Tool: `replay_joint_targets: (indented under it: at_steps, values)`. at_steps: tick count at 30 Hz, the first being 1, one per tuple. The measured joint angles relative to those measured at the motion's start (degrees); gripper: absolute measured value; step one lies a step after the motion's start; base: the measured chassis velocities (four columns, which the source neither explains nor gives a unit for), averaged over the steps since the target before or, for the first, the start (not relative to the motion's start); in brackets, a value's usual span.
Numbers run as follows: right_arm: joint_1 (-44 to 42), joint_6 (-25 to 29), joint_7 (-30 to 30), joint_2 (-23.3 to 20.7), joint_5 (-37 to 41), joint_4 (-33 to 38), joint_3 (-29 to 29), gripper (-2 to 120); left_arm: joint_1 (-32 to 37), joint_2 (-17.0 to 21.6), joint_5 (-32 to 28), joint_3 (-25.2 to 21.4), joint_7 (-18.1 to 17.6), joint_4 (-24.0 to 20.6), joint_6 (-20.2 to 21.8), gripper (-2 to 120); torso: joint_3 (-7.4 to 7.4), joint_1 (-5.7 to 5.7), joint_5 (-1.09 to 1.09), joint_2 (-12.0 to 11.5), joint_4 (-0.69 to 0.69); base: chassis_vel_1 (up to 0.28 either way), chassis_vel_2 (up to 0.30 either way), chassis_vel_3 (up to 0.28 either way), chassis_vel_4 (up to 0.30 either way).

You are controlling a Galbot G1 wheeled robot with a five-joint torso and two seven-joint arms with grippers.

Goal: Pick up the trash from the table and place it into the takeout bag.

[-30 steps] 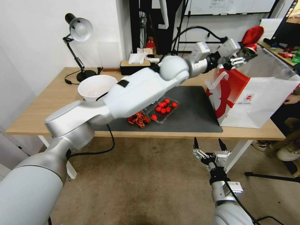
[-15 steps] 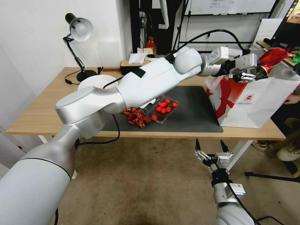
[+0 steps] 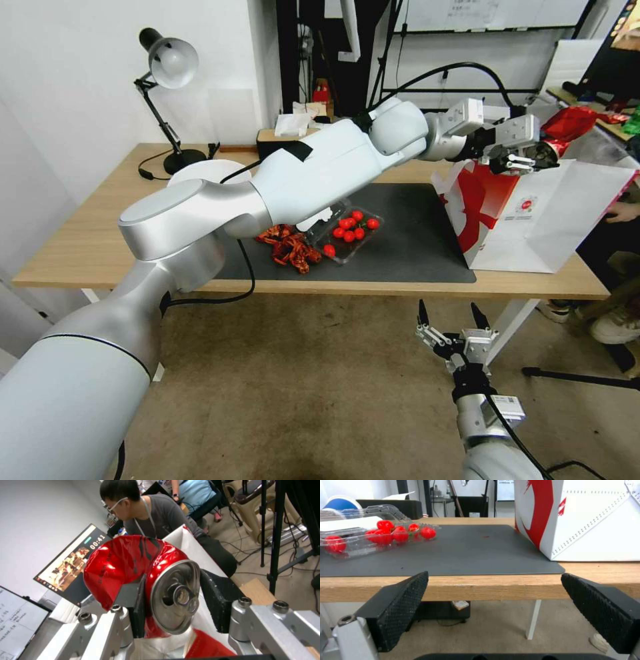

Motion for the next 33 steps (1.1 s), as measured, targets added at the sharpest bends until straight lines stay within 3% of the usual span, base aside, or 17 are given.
replay_joint_targets:
  at_steps: [16, 22, 29, 31, 33]
  values:
    - [0.6, 0.0, 0.0, 0.1, 0.1, -0.9, -0.2, 100, -1.0, -0.8, -0.8, 0.5, -2.0, 1.3, 2.1, 41, 0.0, 0.0, 0.0, 0.0, 0.0, 0.0, 0.0, 0.0, 0.0]
    - [1.2, 0.0, 0.0, 0.2, 0.1, -1.5, -0.3, 100, -0.9, -0.7, -0.7, 0.3, -2.8, 1.5, 2.1, 68, 0.0, -0.01, 0.0, 0.0, 0.0, 0.0, 0.0, 0.0, 0.0]
    - [1.6, 0.0, 0.0, 0.3, 0.1, -1.7, -0.6, 100, -0.8, -0.2, -0.8, -1.0, -3.4, 1.1, 2.1, 88, 0.0, 0.0, 0.0, 0.0, -0.01, 0.0, 0.0, 0.0, 0.0]
    - [1.6, 0.0, 0.0, 0.3, 0.1, -1.7, -0.6, 100, -0.6, 0.6, -1.0, -1.8, -4.2, 0.6, 2.1, 99, 0.0, 0.0, 0.0, 0.0, 0.0, 0.0, 0.0, 0.0, 0.0]
    - [1.6, 0.0, 0.0, 0.2, 0.1, -1.7, -0.6, 100, -0.4, 1.1, -1.3, -2.1, -4.7, 0.1, 2.2, 99, 0.0, 0.0, 0.0, 0.0, 0.0, 0.0, 0.0, 0.0, 0.0]
